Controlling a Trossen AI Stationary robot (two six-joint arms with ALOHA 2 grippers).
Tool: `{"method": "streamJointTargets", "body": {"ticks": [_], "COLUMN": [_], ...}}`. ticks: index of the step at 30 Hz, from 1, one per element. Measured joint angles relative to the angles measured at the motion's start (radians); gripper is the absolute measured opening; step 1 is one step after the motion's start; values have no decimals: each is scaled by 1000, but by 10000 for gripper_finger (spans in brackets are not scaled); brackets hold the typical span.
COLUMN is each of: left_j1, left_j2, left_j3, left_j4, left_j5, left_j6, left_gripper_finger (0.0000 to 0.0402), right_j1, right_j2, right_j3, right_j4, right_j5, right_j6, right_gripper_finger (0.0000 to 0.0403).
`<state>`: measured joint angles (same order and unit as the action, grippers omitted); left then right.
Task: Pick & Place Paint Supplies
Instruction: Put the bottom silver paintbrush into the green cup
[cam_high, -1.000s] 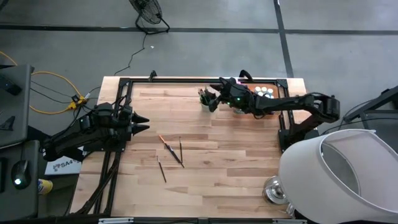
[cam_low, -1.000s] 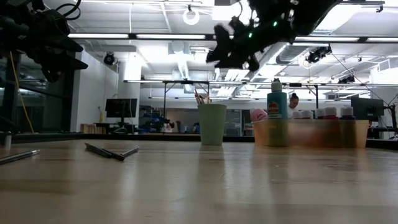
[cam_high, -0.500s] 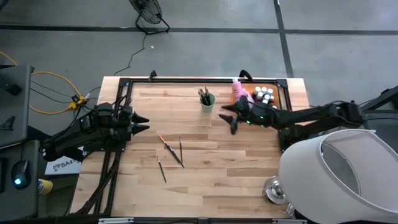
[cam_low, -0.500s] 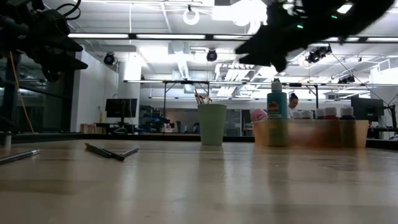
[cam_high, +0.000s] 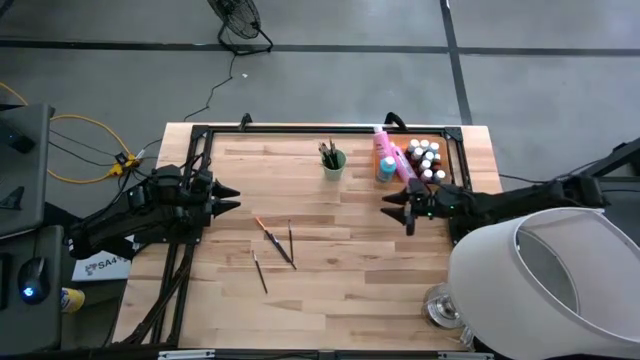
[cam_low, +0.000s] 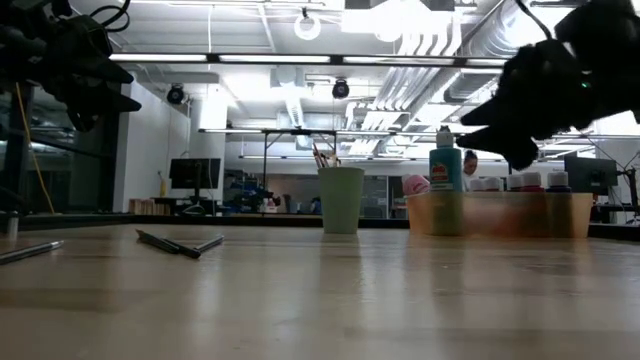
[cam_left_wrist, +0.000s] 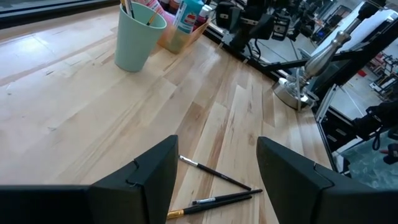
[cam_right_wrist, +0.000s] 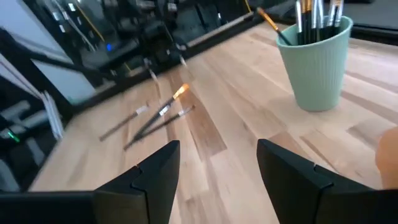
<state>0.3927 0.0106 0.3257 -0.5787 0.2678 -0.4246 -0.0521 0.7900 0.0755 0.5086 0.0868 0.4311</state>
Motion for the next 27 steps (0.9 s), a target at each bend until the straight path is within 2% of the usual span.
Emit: {"method": "streamJointTargets", "body": {"ticks": [4, 13, 16, 22, 27], "left_j1": [0, 0, 0, 0, 0], "left_j2": [0, 0, 0, 0, 0], "left_j3": [0, 0, 0, 0, 0], "left_j4": [0, 0, 0, 0, 0], "left_j5": [-1, 0, 0, 0, 0], "left_j6": [0, 0, 0, 0, 0], "left_gripper_finger": [214, 214, 214, 214, 214], "right_j1": [0, 0, 0, 0, 0], "right_j2": [-68, -226, -304, -513, -683], "right_j3": [-67, -67, -67, -67, -67], "right_j4": [86, 60, -50, -314, -479], "right_j5": [0, -7, -28, -162, -145], "right_j6": [36, -41, -27, 16, 12], "right_gripper_finger": [207, 207, 207, 207, 207]}}
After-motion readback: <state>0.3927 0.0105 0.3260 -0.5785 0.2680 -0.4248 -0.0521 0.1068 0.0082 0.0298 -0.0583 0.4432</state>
